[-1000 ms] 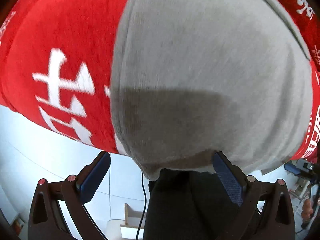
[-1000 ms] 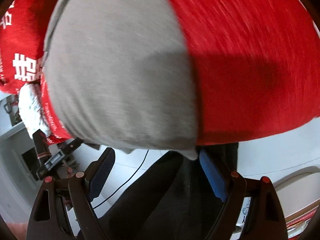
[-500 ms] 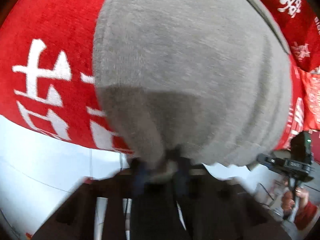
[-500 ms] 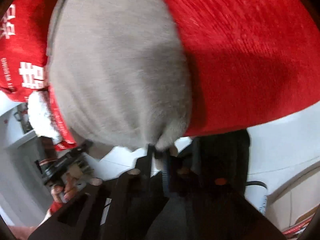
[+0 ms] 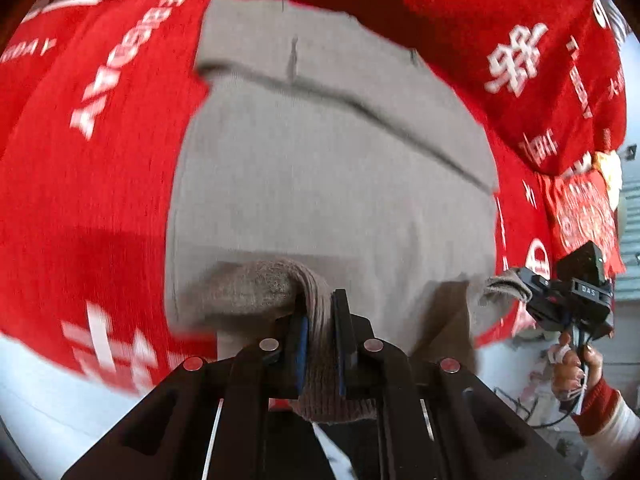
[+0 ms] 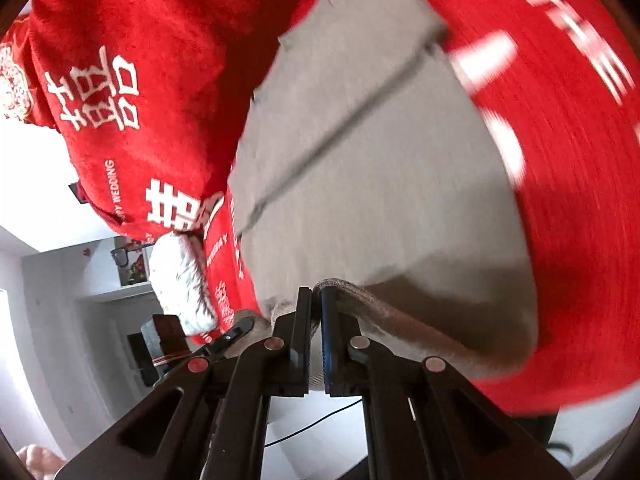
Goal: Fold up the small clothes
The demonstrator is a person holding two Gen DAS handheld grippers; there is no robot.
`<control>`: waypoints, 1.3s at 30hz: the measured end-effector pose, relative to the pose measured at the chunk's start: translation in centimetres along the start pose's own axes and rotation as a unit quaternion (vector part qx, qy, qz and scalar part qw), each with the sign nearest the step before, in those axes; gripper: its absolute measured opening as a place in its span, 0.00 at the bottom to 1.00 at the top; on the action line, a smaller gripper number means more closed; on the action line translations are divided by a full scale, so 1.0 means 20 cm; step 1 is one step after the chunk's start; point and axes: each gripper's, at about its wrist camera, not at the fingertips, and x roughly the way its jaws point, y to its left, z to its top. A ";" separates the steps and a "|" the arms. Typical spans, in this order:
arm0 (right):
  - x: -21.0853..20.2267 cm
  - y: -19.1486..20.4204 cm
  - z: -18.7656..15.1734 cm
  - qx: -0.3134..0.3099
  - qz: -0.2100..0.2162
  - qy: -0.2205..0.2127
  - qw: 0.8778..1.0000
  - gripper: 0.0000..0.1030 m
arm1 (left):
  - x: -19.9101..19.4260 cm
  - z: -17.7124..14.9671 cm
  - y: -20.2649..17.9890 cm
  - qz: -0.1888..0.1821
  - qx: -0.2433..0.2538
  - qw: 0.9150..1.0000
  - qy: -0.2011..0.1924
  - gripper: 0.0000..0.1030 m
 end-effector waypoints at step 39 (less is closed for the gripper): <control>0.21 0.15 0.37 -0.150 -0.260 0.067 0.952 0.58 | 0.41 0.48 -0.19 0.170 0.138 0.974 0.067 0.81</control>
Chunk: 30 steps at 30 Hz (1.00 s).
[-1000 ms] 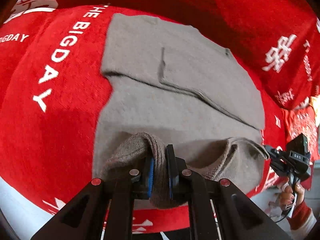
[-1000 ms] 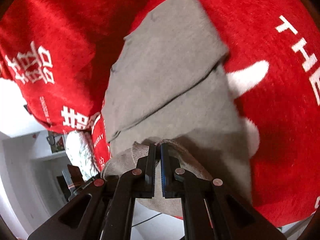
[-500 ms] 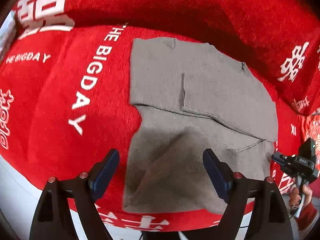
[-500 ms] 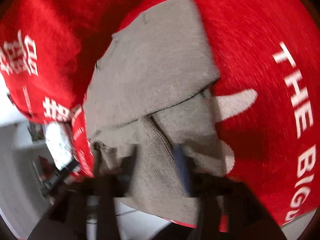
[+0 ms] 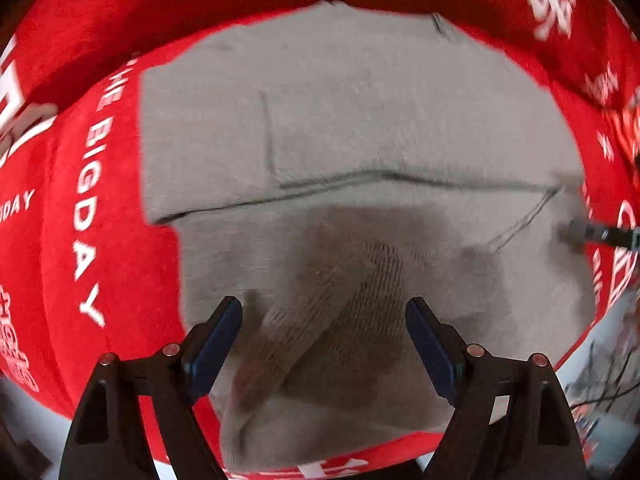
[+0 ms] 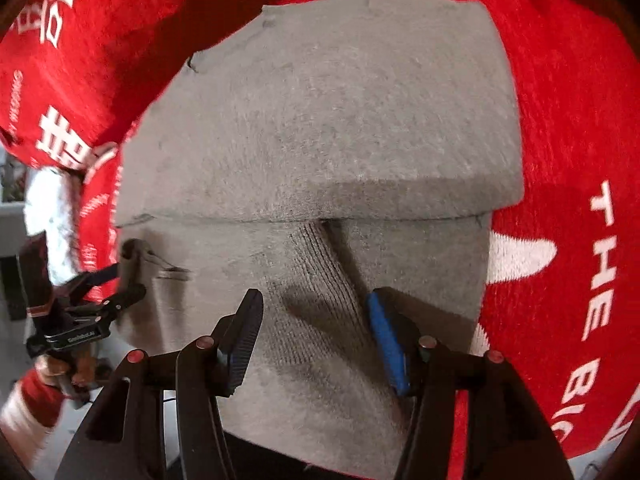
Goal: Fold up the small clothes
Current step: 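Grasp the ribbed hem with both tools and lift it, then fold the held hem up onto the collar with both tools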
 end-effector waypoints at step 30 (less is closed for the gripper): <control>-0.24 0.22 0.74 -0.060 -0.109 -0.151 0.981 0.07 | -0.37 0.74 0.36 -0.025 -0.047 0.983 -0.176 0.11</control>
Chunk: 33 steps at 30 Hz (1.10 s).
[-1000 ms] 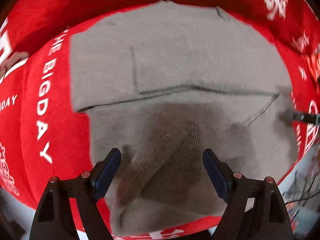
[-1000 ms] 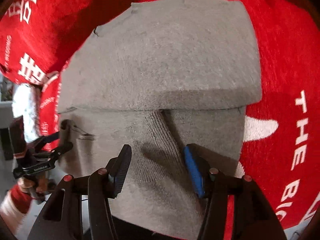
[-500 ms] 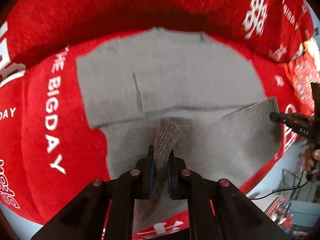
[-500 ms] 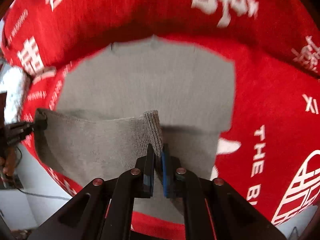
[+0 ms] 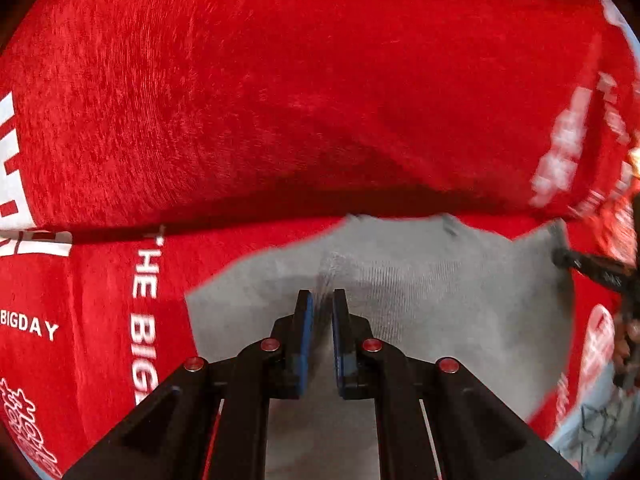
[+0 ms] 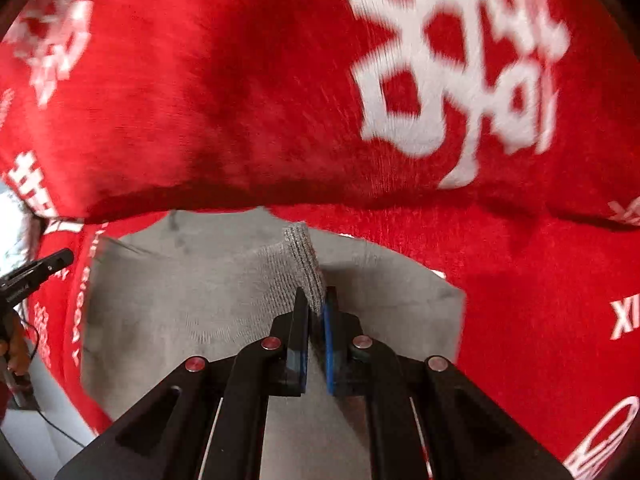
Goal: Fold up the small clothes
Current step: 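Fold the held hem up onto the collar with both tools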
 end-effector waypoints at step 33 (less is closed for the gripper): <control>0.16 -0.01 0.06 0.018 -0.022 0.016 0.999 0.06 | 0.38 0.07 0.09 0.013 -0.047 0.997 0.066 0.08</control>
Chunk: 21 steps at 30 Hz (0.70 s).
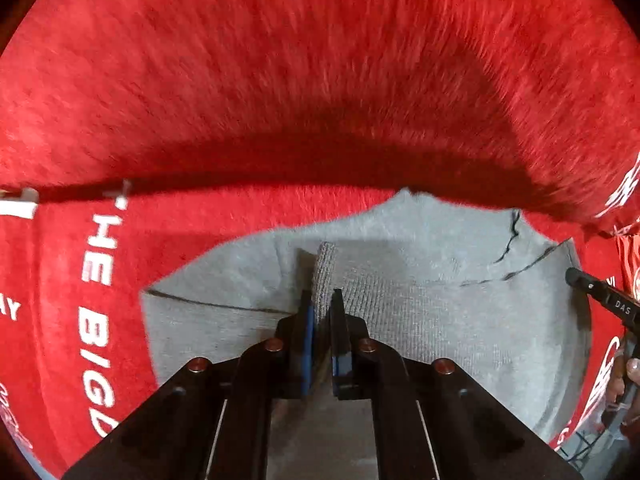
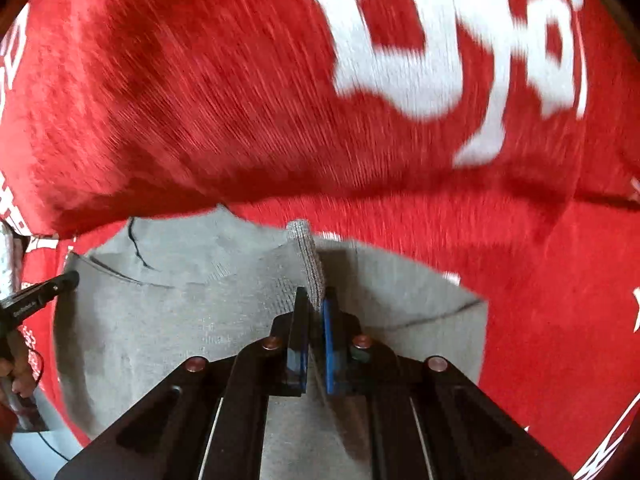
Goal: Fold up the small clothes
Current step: 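Fold the held hem up onto the collar with both tools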
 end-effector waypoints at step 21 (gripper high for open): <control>-0.14 -0.24 -0.16 0.123 0.003 0.024 0.992 0.28 | -0.12 -0.15 0.30 0.090 -0.036 0.995 0.008 0.10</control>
